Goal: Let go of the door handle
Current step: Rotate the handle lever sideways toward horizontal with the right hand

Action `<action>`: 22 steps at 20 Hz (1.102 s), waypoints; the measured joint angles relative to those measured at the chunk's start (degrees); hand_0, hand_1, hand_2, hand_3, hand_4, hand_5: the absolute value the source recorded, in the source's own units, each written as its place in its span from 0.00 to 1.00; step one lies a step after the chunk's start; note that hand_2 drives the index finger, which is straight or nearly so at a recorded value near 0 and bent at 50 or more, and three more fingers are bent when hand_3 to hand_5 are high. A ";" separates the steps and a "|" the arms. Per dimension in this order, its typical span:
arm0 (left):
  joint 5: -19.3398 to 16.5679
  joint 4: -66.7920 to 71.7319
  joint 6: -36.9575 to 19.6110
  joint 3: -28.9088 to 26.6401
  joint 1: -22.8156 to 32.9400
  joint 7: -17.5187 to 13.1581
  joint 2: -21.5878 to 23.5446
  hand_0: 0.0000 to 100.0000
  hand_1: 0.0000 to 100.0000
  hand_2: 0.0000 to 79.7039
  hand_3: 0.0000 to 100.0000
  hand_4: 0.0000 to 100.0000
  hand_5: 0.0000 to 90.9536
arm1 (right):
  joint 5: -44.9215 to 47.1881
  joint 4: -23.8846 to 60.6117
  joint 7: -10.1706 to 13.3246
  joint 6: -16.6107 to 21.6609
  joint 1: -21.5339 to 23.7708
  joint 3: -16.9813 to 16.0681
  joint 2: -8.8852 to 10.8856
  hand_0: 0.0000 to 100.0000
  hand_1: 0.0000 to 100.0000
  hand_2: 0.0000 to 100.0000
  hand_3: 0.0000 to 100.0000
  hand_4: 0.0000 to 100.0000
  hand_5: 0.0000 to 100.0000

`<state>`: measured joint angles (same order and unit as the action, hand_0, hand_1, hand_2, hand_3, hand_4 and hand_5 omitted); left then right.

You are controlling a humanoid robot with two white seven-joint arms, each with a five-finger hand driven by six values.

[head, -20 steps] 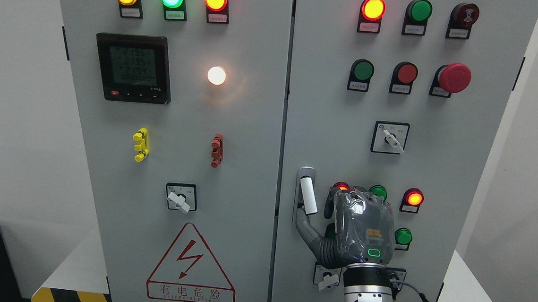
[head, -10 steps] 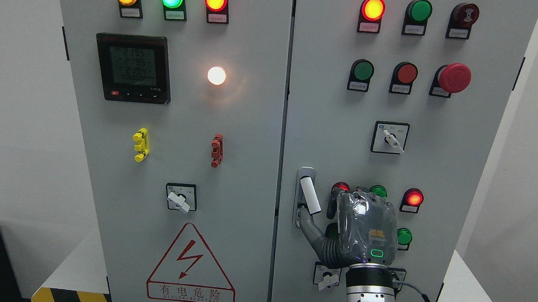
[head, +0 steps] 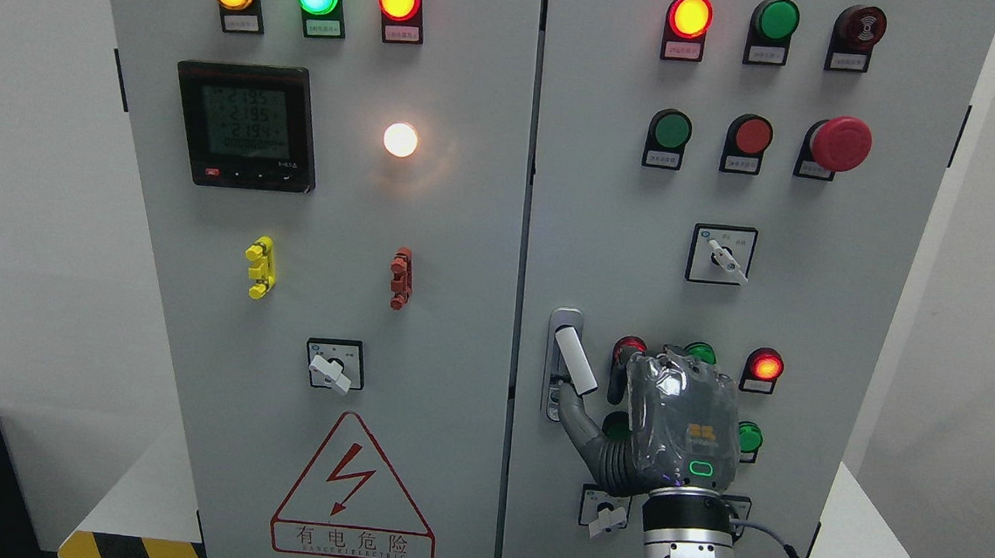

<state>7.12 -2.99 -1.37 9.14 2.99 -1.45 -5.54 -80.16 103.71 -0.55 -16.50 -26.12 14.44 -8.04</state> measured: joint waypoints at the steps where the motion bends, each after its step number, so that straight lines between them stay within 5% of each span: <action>1: 0.00 0.00 -0.12 0.00 0.00 0.00 0.00 0.00 0.00 0.06 0.10 0.00 0.00 | 0.00 0.03 0.02 0.00 0.04 -0.08 -0.01 0.36 0.48 0.75 0.95 0.75 0.69; 22: 0.00 0.00 -0.25 0.00 0.00 0.00 0.00 0.00 0.00 0.05 0.10 0.00 0.00 | 0.03 0.68 0.18 -0.01 0.19 -1.39 -0.04 0.36 0.47 0.75 0.94 0.75 0.70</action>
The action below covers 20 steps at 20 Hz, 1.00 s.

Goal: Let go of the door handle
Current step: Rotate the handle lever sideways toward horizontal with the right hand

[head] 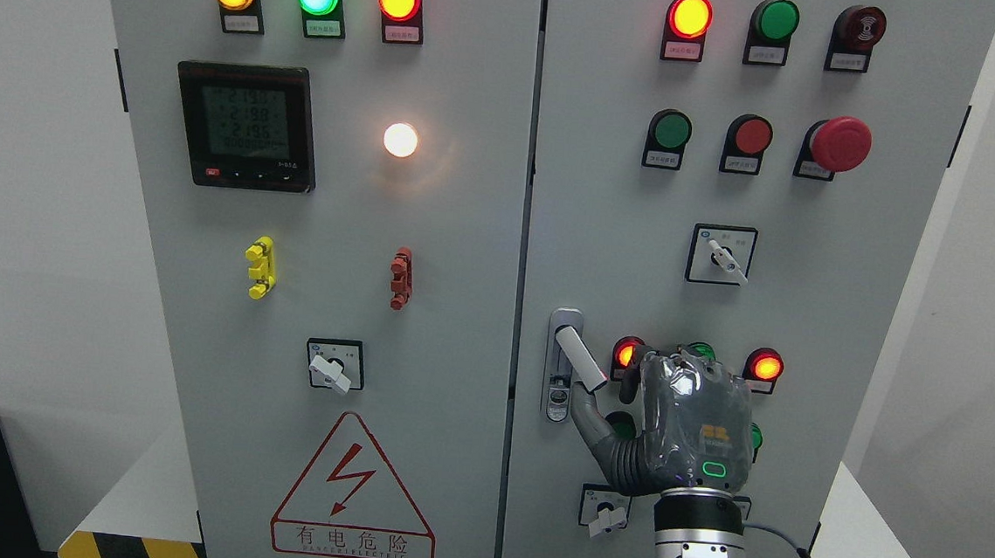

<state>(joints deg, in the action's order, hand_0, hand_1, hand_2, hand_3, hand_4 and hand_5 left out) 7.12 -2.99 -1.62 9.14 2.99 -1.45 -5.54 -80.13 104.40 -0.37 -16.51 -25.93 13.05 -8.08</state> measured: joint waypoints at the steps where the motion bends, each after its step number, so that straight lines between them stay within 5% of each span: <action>1: 0.00 0.00 -0.02 0.00 0.00 0.00 0.00 0.00 0.00 0.05 0.10 0.00 0.00 | 0.01 0.02 -0.02 0.01 0.00 -0.06 0.00 0.36 0.47 0.75 0.94 0.75 0.70; 20: 0.00 0.00 -0.03 0.00 0.00 0.00 0.00 0.00 0.00 0.06 0.10 0.00 0.00 | 1.73 -0.03 0.57 0.12 -0.54 -1.14 0.03 0.36 0.47 0.74 0.94 0.75 0.70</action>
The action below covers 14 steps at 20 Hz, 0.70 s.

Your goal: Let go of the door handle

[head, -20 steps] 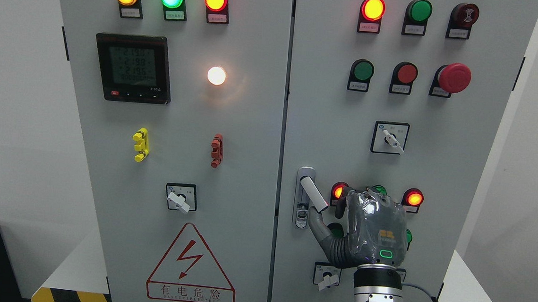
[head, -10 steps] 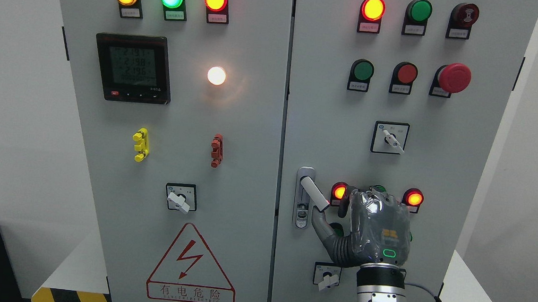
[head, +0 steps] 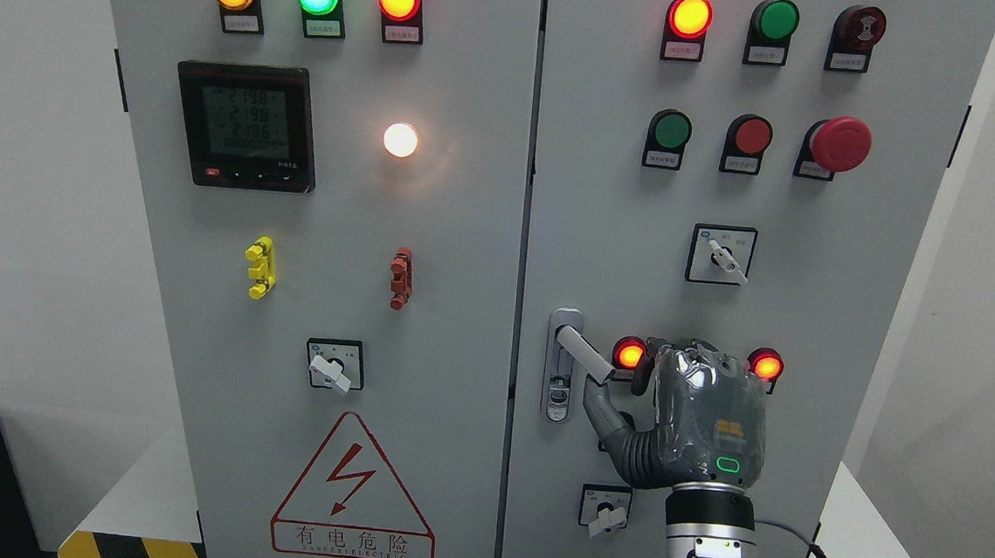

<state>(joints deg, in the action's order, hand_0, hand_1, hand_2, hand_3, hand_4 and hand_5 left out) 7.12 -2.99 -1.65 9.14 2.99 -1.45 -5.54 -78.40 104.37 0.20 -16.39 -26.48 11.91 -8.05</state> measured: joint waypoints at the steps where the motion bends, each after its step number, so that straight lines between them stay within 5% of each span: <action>1: 0.00 0.00 0.00 0.00 0.00 0.00 0.00 0.00 0.00 0.06 0.10 0.00 0.00 | 0.04 -0.01 0.03 0.01 -0.02 -0.02 0.00 0.36 0.47 0.74 0.94 0.75 0.70; 14: 0.00 0.00 -0.06 0.00 0.00 0.00 0.00 0.00 0.00 0.06 0.10 0.00 0.00 | 0.25 -0.06 0.14 0.12 -0.66 -0.29 0.03 0.36 0.47 0.74 0.93 0.75 0.70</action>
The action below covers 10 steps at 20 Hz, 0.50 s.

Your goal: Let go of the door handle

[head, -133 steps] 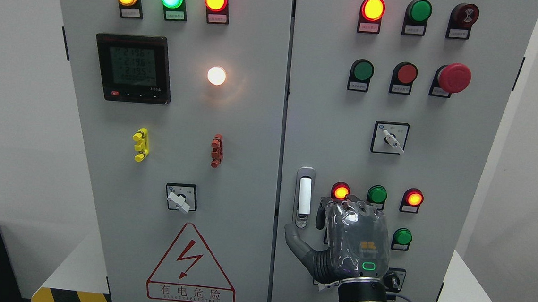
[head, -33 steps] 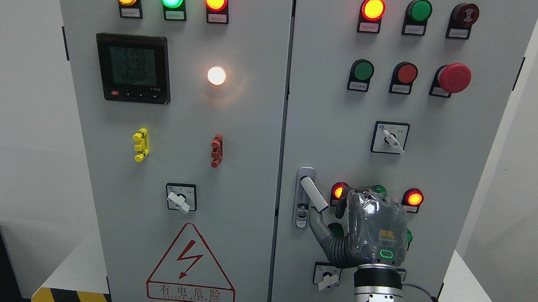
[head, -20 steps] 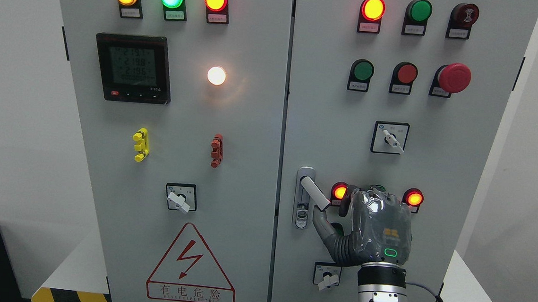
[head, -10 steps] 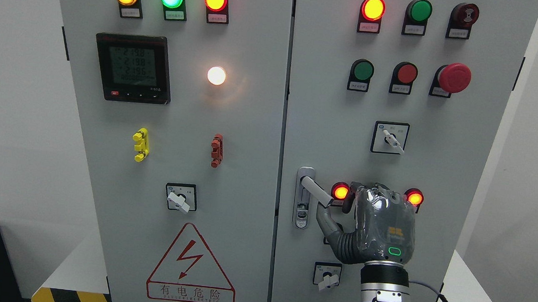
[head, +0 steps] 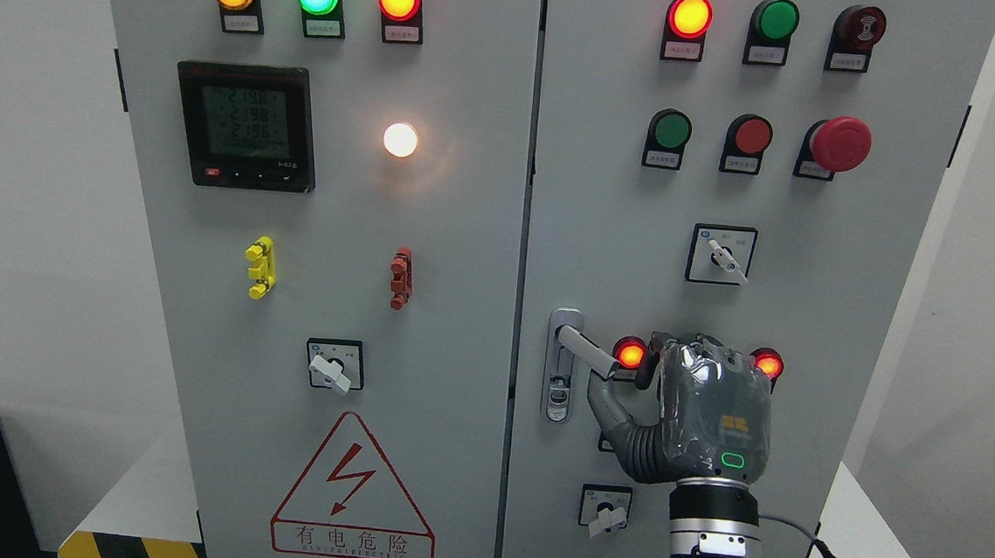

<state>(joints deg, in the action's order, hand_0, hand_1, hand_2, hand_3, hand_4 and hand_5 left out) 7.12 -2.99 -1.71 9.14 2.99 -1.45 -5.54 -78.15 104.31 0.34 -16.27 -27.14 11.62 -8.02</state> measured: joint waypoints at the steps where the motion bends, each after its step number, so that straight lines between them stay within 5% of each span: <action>1: 0.00 0.00 0.01 0.00 0.00 0.00 0.00 0.00 0.00 0.06 0.10 0.00 0.00 | 0.01 -0.01 0.00 0.00 -0.06 -0.01 0.00 0.36 0.47 0.74 0.93 0.75 0.70; 10: 0.00 0.00 0.05 0.00 0.00 0.00 0.00 0.00 0.00 0.06 0.10 0.00 0.00 | 0.09 -0.10 0.12 0.00 -0.62 -0.07 -0.01 0.36 0.47 0.73 0.93 0.75 0.70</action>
<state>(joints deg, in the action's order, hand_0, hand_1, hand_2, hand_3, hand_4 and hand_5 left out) 7.12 -2.99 -1.66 9.14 2.99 -1.45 -5.54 -78.06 104.21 0.45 -16.27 -27.76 11.55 -8.03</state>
